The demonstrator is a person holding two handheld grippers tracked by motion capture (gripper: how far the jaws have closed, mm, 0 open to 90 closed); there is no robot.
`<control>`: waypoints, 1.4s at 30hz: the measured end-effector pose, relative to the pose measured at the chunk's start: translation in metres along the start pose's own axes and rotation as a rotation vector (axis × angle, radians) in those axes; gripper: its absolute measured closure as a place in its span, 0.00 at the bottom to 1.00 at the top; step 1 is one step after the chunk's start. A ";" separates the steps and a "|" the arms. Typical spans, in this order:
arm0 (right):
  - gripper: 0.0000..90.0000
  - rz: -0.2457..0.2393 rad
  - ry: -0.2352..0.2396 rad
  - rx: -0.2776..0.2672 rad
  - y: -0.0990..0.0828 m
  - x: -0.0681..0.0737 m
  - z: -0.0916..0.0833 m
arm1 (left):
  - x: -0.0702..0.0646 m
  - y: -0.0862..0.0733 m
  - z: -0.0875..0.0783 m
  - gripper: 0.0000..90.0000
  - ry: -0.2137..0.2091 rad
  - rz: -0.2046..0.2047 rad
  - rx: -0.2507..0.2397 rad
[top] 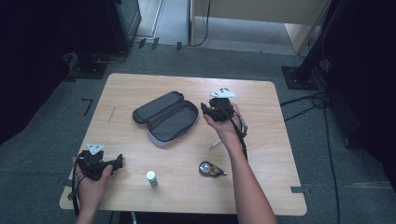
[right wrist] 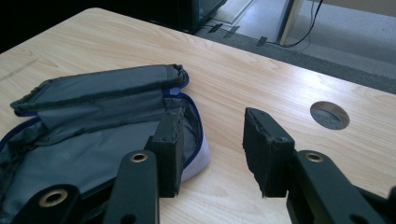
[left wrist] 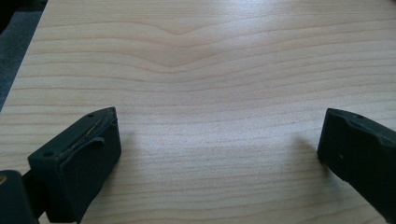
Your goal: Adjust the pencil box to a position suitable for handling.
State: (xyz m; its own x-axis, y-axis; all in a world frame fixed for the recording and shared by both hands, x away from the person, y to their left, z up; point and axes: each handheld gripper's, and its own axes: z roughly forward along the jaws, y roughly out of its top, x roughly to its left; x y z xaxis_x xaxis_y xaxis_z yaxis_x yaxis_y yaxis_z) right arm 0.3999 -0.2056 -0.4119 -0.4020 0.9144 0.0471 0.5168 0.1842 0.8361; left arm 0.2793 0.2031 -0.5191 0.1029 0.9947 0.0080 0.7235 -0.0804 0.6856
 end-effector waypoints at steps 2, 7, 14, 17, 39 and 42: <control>0.66 0.005 -0.005 0.008 0.002 -0.001 0.008 | 0.000 0.000 0.000 0.00 0.000 0.000 0.000; 0.68 0.009 0.002 0.019 0.004 -0.001 0.023 | 0.000 0.000 0.000 0.00 0.000 0.000 0.000; 0.66 -0.009 0.039 0.060 0.008 0.004 0.049 | 0.000 0.000 0.000 0.00 0.000 0.001 0.000; 0.66 -0.013 0.041 0.085 0.008 0.008 0.060 | 0.000 0.000 0.000 0.00 0.000 0.000 0.000; 0.73 -0.059 0.077 0.214 0.013 0.014 0.116 | 0.000 0.000 0.000 0.00 -0.001 0.000 -0.001; 0.73 -0.072 0.074 0.228 0.012 0.016 0.120 | 0.000 0.000 0.000 0.00 -0.001 0.000 -0.001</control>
State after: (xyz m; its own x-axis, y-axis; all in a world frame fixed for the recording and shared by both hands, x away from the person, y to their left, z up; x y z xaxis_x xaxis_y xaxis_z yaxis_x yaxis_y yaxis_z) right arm 0.4906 -0.1456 -0.4668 -0.4937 0.8688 0.0387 0.6384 0.3319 0.6944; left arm 0.2798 0.2029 -0.5190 0.1034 0.9946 0.0077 0.7231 -0.0805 0.6861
